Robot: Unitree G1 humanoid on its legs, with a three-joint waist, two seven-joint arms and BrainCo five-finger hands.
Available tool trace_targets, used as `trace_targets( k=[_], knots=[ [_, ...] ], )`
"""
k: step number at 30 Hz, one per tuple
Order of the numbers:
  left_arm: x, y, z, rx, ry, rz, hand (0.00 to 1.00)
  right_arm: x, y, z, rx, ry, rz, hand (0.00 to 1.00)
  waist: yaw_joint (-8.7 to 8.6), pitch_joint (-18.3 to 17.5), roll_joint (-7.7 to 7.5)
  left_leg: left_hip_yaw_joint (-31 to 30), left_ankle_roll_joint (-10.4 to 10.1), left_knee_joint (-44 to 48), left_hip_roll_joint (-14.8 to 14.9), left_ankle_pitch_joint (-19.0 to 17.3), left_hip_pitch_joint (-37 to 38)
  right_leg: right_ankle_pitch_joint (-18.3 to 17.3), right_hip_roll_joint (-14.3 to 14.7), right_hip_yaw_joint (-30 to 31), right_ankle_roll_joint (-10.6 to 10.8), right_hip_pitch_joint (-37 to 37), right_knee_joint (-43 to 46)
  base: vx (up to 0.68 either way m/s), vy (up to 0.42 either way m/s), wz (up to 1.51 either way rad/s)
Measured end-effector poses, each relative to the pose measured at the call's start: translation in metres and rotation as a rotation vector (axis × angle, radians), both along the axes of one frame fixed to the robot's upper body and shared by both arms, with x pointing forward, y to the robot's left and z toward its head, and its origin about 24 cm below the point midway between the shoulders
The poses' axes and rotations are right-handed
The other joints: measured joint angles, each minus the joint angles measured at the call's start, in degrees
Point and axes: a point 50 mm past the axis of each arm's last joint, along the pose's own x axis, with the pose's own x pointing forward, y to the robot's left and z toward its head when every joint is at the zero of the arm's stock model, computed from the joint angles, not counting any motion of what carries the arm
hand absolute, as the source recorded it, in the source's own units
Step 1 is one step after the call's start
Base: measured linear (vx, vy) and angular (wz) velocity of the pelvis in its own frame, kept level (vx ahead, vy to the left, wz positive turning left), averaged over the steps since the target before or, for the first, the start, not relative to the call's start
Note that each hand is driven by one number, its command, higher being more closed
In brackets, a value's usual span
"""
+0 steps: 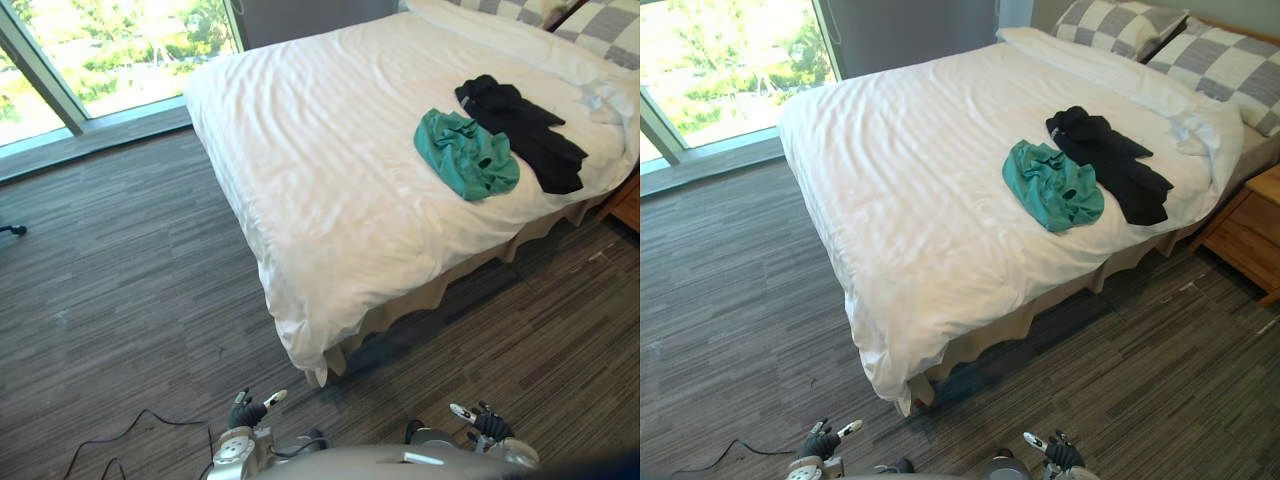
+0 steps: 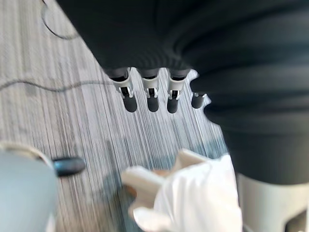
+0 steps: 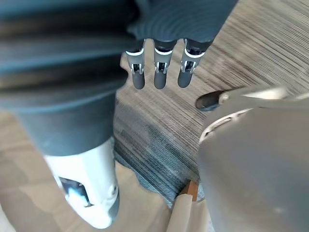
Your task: Tidy the bed and pick cloth on bed and put in laundry
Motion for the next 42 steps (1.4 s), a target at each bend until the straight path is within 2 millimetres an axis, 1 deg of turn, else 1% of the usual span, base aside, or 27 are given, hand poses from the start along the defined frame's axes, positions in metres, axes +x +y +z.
trace_targets(
  k=[1,5,8,9,12,13,15,16,17,18,19,20,21,22,23,25,29,31,33,35,36,37,38,39,40,41,42],
  knots=[
    [0.000,-0.001,-0.002,-0.015,0.019,-0.010,0.00,0.002,0.003,0.000,0.013,-0.006,-0.026,0.00,-0.06,0.2,-0.41,0.3,0.2,-0.2,-0.6,-0.1,0.3,-0.3,-0.5,0.0,0.4,0.0,0.7,-0.09,0.130,-0.10],
    [-0.008,-0.001,-0.005,-0.030,0.080,-0.015,0.00,0.006,0.018,-0.002,0.046,-0.013,-0.080,0.00,0.10,0.0,-1.37,2.3,1.2,-0.2,-2.0,-1.3,2.6,-1.8,-2.4,-0.9,-1.7,0.2,3.2,-0.04,0.134,-0.26],
    [-0.007,0.001,-0.005,-0.002,0.100,-0.096,0.00,0.007,0.018,-0.003,0.048,0.018,-0.138,0.00,-0.03,-0.7,-1.90,0.9,1.2,0.1,-3.0,-2.7,3.4,-3.8,-2.8,-3.1,-8.8,0.0,4.5,0.04,0.129,-0.19],
    [-0.006,0.000,-0.005,0.002,0.102,-0.105,0.00,0.010,0.018,-0.002,0.049,0.020,-0.141,0.00,0.02,-0.7,-1.90,0.9,1.2,0.2,-3.0,-2.9,3.7,-3.9,-3.0,-3.8,-10.3,0.0,4.7,0.09,0.147,-0.39],
    [-0.003,-0.003,-0.005,0.001,0.116,-0.141,0.00,0.024,0.022,0.000,0.053,0.025,-0.149,0.00,0.58,-1.0,-1.97,4.1,2.3,2.0,-2.3,-3.8,3.0,-2.0,-2.9,-6.5,-16.1,0.1,2.0,0.04,0.117,-0.57],
    [-0.001,-0.010,-0.006,-0.013,0.116,-0.152,0.00,0.031,0.021,0.002,0.044,0.025,-0.151,0.00,1.18,-1.4,0.11,6.5,4.1,3.1,-0.4,-3.8,2.1,-3.8,-3.6,-9.1,-14.3,-1.2,7.2,0.00,0.035,-0.74],
    [0.001,-0.012,-0.006,-0.005,0.127,-0.193,0.00,0.038,0.026,0.002,0.049,0.049,-0.149,0.00,1.40,-1.3,0.69,9.3,4.2,5.1,1.3,-4.5,2.0,-8.1,-6.0,-14.2,-9.4,-2.8,26.5,0.08,0.008,-0.59],
    [0.000,-0.011,-0.006,-0.001,0.129,-0.207,0.00,0.037,0.031,0.001,0.057,0.066,-0.144,0.00,1.51,-2.1,-0.10,10.6,4.2,5.6,1.4,-4.6,2.4,-8.2,-6.0,-15.4,-8.5,-1.5,28.1,0.18,-0.034,-0.91],
    [0.002,-0.006,-0.004,0.017,0.119,-0.207,0.00,0.043,0.041,0.001,0.067,0.073,-0.109,0.00,2.96,-3.3,-2.32,13.5,3.9,8.3,0.9,-5.1,1.4,-7.0,-5.6,-16.2,-6.2,0.4,23.1,0.13,-0.067,-0.95],
    [0.003,-0.005,-0.003,0.018,0.116,-0.207,0.00,0.044,0.042,0.001,0.068,0.076,-0.102,0.00,3.38,-3.5,-2.44,14.1,3.7,9.1,1.0,-5.3,1.1,-7.0,-5.0,-16.3,-5.7,0.5,21.3,0.08,-0.085,-1.53],
    [0.005,-0.007,-0.003,0.018,0.114,-0.216,0.00,0.054,0.046,0.004,0.067,0.067,-0.072,0.00,3.96,-4.0,-1.64,15.3,3.7,12.1,2.2,-5.9,-0.9,-5.1,-2.0,-16.5,-3.9,2.6,11.9,-0.03,-0.115,-1.46],
    [0.009,-0.012,-0.003,0.012,0.107,-0.236,0.00,0.065,0.049,0.008,0.063,0.047,-0.045,0.00,4.59,-4.2,-1.01,15.8,3.4,14.1,3.1,-6.2,-2.6,-2.0,0.3,-16.5,-3.6,5.5,1.8,-0.05,-0.147,-1.43],
    [0.011,-0.014,-0.003,0.012,0.106,-0.259,0.00,0.067,0.048,0.009,0.059,0.044,-0.044,0.00,4.52,-4.2,-1.04,15.8,3.1,14.7,3.1,-6.5,-3.1,-1.3,0.9,-16.6,-3.5,6.2,-1.6,-0.08,-0.197,-0.85],
    [0.023,-0.027,0.000,-0.014,0.078,-0.295,0.00,0.065,0.038,0.009,0.034,0.054,-0.052,0.00,4.22,-3.0,1.09,15.6,2.9,16.0,3.6,-7.7,-3.2,0.6,2.0,-16.5,-3.7,7.7,-5.1,-0.09,-0.133,-0.29],
    [0.030,-0.039,0.001,-0.036,0.055,-0.322,0.00,0.055,0.030,0.006,0.010,0.095,-0.066,0.00,4.06,-2.3,2.34,15.5,2.9,17.1,4.0,-7.8,-3.2,1.5,2.4,-16.4,-3.7,8.7,-6.6,-0.14,-0.084,-0.11],
    [0.028,-0.045,0.000,-0.052,0.056,-0.329,0.00,0.047,0.023,0.003,-0.018,0.148,-0.063,0.00,4.13,-2.0,3.39,14.3,2.5,18.8,4.1,-8.1,-3.6,2.0,2.9,-15.0,-3.9,9.0,-8.0,-0.18,-0.022,-0.18],
    [0.012,-0.036,-0.004,-0.073,0.065,-0.243,0.00,0.051,0.026,0.004,-0.037,0.170,-0.021,0.00,6.25,-1.9,5.22,2.6,0.3,23.5,5.5,-9.4,-5.8,2.5,4.5,-8.5,-4.5,6.4,-9.1,-0.15,-0.046,-0.73],
    [0.012,-0.033,-0.003,-0.074,0.046,-0.228,0.00,0.050,0.027,0.003,-0.048,0.185,-0.015,0.00,6.46,-1.8,5.14,0.4,-0.5,27.4,6.1,-10.1,-7.4,2.5,4.5,-6.5,-4.5,5.3,-8.6,-0.09,-0.012,-0.63],
    [0.011,-0.030,-0.003,-0.073,0.033,-0.211,0.00,0.049,0.026,0.003,-0.058,0.195,-0.034,0.00,6.24,-1.7,5.28,-2.6,-1.3,37.0,7.2,-11.1,-10.9,2.8,4.0,-4.2,-4.6,3.6,-6.9,-0.11,0.077,-0.91],
    [0.005,-0.024,-0.003,-0.054,0.040,-0.227,0.00,0.048,0.023,0.003,-0.085,0.204,-0.035,0.00,6.04,-2.6,6.92,-5.9,-3.3,36.0,6.4,-11.8,-11.8,4.3,4.5,-3.7,-4.7,2.0,-6.6,-0.06,0.112,-0.84],
    [0.007,-0.025,-0.003,-0.056,0.031,-0.236,0.00,0.050,0.024,0.004,-0.086,0.202,-0.035,0.00,6.06,-2.7,6.44,-7.2,-4.2,32.4,5.5,-12.0,-11.3,4.4,4.4,-3.7,-5.3,0.5,-6.4,-0.04,0.101,-0.33],
    [0.013,-0.018,0.000,-0.046,0.014,-0.251,0.00,0.053,0.031,0.004,-0.074,0.199,-0.043,0.00,6.02,-2.9,4.05,-10.9,-5.2,28.8,3.3,-13.7,-9.9,7.3,2.2,-4.4,-6.6,-2.3,-6.4,-0.12,0.113,-0.22],
    [0.019,-0.021,0.001,-0.068,0.002,-0.271,0.00,0.058,0.029,0.006,-0.088,0.197,-0.058,0.00,6.31,-1.1,5.90,-14.5,-5.3,37.4,5.5,-18.2,-9.5,9.7,3.3,-5.3,-6.1,-2.9,-5.1,-0.13,0.185,-0.15],
    [0.018,-0.023,0.000,-0.081,-0.001,-0.276,0.00,0.057,0.028,0.006,-0.100,0.204,-0.063,0.00,6.22,-1.0,6.48,-15.4,-5.4,36.5,6.1,-19.4,-8.2,10.1,3.7,-5.5,-5.9,-2.9,-5.2,-0.15,0.228,0.01],
    [0.011,-0.023,-0.001,-0.100,0.005,-0.286,0.00,0.058,0.027,0.007,-0.112,0.209,-0.071,0.00,5.45,-1.3,7.45,-16.8,-4.4,29.9,5.4,-21.3,-5.5,11.6,3.6,-5.9,-5.2,-3.0,-6.3,-0.15,0.230,0.24],
    [0.014,-0.017,0.000,-0.093,-0.006,-0.301,0.00,0.057,0.031,0.006,-0.109,0.214,-0.077,0.00,5.08,-1.2,5.40,-16.4,-1.7,26.0,3.4,-20.3,-4.7,13.0,2.2,-6.3,-4.6,-3.1,-7.8,-0.19,0.177,0.21],
    [0.014,-0.014,0.001,-0.087,-0.011,-0.313,0.00,0.056,0.035,0.005,-0.094,0.221,-0.083,0.00,5.09,-1.3,4.56,-15.9,-1.3,24.8,2.6,-19.5,-4.7,13.3,1.4,-6.8,-4.7,-3.7,-7.7,-0.21,0.097,0.03]
  ],
)
